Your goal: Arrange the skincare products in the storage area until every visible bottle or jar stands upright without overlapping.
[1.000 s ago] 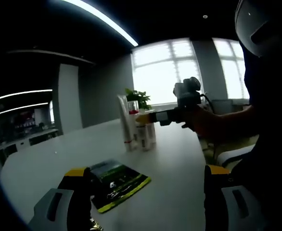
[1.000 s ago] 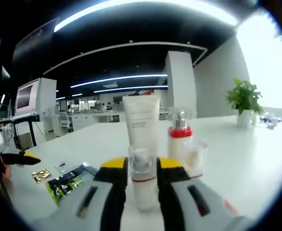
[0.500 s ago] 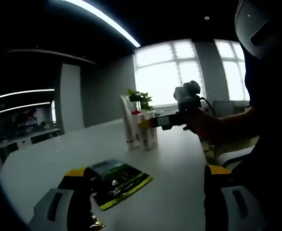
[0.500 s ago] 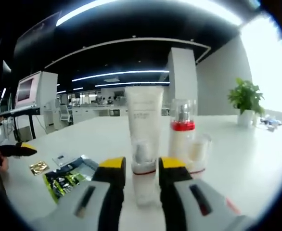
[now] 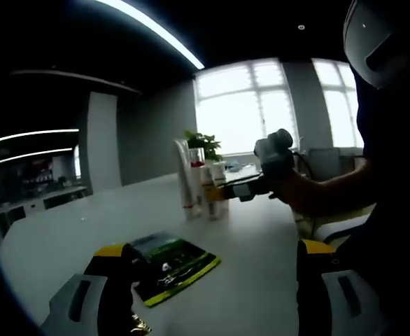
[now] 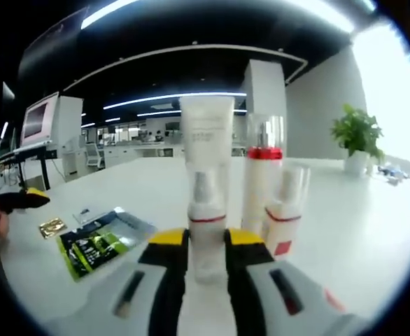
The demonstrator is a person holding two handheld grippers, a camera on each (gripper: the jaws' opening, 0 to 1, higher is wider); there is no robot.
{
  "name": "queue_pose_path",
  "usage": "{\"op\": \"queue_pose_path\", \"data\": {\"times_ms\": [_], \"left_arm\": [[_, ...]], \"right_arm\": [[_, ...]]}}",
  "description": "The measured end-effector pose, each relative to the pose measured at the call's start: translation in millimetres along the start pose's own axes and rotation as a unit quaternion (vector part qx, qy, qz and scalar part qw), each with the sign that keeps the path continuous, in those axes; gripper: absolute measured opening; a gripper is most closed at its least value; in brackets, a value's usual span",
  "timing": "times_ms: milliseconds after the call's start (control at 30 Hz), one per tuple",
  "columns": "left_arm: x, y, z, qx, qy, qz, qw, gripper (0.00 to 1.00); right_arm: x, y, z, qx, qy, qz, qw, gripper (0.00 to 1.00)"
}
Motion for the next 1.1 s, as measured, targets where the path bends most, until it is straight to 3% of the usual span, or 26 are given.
{"op": "queue_pose_path", "data": {"times_ms": [100, 433, 700, 867, 1100], "left_arm": [[0, -0.9, 0.0, 0.005, -0.002, 0.003, 1.0000, 1.00], [3, 1.8, -1.0, 0.004, -0.008, 0.000, 1.0000, 0.99], [7, 3.6, -4.6, 0.019, -0.022, -0.009, 0.9995, 0.99], [7, 2.7, -3.2, 0.014, -0.011, -0.007, 0.9998, 0.99], [4, 0.9, -3.7, 0.017, -0.012, -0.004, 0.9998, 0.99]], "right_arm": [[1, -1.5, 0, -0.022, -0.008, -0.009, 0.9997, 0.21], [4, -3.3, 0, -0.038, -0.040, -0.024, 0.9982, 0.21], [4, -9.0, 1, -0.048, -0.027, -0.019, 0.9983, 0.25], [1, -17.6, 6, -0.027, 0.002, 0.016, 0.9995, 0.26], [-4, -23.8, 4, 0.023, 0.015, 0.046, 0.9986, 0.25]]}}
Point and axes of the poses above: the point that each gripper's makers call its tool centre point, and the gripper's own axes: x roughly backward along the fingers, z roughly to its left, y roughly out of its top, the point moved 7 cm from there along x, roughly backward along the fingers
